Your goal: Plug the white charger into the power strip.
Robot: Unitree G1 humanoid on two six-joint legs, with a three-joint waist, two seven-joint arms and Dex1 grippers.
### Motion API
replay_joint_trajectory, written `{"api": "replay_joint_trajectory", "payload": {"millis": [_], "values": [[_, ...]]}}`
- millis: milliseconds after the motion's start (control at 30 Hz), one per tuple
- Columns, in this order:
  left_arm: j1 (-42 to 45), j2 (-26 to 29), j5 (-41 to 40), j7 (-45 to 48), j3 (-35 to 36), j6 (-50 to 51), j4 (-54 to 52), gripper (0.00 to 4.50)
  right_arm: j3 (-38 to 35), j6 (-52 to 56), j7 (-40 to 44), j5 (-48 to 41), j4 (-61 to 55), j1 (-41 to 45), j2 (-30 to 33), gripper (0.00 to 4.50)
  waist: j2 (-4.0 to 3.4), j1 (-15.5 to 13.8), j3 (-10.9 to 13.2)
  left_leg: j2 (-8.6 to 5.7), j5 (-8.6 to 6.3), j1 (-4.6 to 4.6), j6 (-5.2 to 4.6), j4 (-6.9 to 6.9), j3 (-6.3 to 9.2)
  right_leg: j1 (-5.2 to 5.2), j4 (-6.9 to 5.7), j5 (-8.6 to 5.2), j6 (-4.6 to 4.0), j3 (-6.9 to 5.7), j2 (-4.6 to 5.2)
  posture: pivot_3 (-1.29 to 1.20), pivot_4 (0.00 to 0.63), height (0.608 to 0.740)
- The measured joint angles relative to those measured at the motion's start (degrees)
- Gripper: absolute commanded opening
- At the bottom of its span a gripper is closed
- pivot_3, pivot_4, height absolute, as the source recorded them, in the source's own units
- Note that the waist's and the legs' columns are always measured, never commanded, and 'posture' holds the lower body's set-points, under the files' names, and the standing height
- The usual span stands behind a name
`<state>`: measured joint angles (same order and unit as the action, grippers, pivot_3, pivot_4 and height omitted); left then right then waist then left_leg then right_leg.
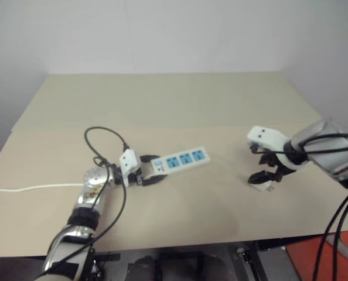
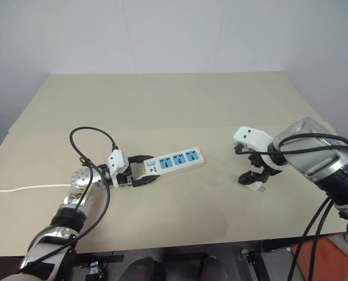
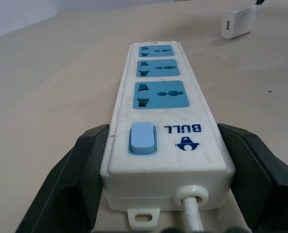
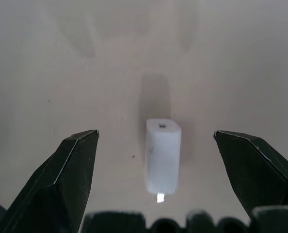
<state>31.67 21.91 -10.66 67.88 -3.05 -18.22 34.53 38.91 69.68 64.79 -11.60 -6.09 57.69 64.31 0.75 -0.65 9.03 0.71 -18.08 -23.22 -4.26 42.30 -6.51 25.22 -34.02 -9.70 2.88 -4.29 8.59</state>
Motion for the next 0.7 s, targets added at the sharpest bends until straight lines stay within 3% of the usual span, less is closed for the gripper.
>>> {"api": "replay_joint_trajectory", "payload": {"millis": [667, 700], "values": [[-1.28, 1.03, -0.71, 0.62, -0.41, 0.75, -2.09, 3.24, 3.52, -5.49, 6.81, 10.35, 9.82, 0.06, -5.15, 4.50, -0.02, 0.29, -0.01, 0.01, 0.05, 0.01, 0.08, -0.02, -0.02, -0.05, -0.05, 0.00, 0.01, -0.05, -0.12, 0.00, 0.150, 0.740], [-1.28, 1.27, -0.72, 0.83, -0.41, 0.62, -2.07, 3.24, 3.52, -5.49, 7.37, 10.35, 10.15, 0.04, -5.41, 4.31, -0.02, 0.41, -0.01, 0.01, 0.05, 0.01, 0.08, -0.02, -0.02, -0.05, -0.05, 0.00, 0.01, -0.05, -0.13, 0.00, 0.150, 0.740]]}}
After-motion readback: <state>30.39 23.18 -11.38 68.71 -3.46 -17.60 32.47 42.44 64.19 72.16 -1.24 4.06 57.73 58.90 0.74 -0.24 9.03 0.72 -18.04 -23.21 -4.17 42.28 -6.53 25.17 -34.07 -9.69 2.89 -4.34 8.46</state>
